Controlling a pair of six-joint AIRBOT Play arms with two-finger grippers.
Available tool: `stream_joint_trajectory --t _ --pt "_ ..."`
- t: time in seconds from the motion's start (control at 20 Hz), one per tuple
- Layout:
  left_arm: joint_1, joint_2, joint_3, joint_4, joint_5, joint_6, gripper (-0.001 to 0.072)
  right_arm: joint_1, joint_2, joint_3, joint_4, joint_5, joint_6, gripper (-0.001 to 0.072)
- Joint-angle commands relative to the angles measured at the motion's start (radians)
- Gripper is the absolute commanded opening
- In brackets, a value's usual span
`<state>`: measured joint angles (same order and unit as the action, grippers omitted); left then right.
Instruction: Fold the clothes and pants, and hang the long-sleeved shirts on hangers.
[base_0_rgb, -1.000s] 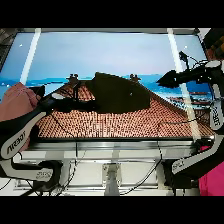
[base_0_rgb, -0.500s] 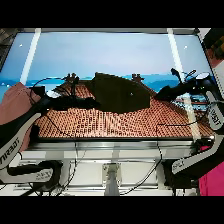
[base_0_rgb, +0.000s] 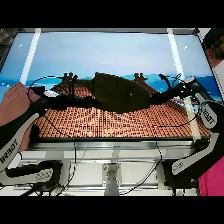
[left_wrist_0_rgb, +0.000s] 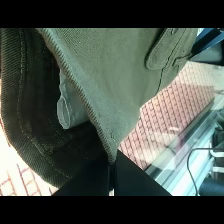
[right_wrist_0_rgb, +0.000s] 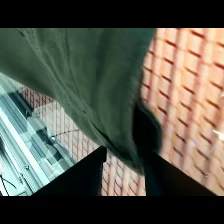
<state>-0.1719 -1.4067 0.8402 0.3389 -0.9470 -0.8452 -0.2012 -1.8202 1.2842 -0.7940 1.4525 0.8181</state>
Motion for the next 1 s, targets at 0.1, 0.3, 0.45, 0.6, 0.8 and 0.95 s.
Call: stream_joint_trajectory --t 0.1,0.3,0.45,0.6,0.8,0.95 --pt "0.001 0.001 0.001 0.0 0.001 0.0 0.0009 0.053 -0.009 -0.003 0.001 0.03 -0.009 0.0269" --pt "0.001 0.001 0.001 -0.011 0.006 0.0 0.0009 0.061 -0.008 -0.047 0.022 0.128 -0.008 0.003" --pt "0.006 0.016 0.021 -0.053 0.049 0.025 0.0006 0.052 0.0 -0.075 0.204 0.218 -0.011 0.0023" --pt "0.035 0.089 0.12 -0.053 0.05 0.041 0.0006 0.022 0.088 -0.053 0.596 0.303 -0.089 0.0023" --pt "0.042 0.163 0.313 -0.08 0.129 0.039 0.0007 0.003 0.241 0.093 0.853 0.293 -0.064 0.0025" --pt "0.034 0.167 0.454 -0.178 0.255 0.039 0.0008 0.031 0.321 0.23 0.808 0.093 -0.039 0.0025"
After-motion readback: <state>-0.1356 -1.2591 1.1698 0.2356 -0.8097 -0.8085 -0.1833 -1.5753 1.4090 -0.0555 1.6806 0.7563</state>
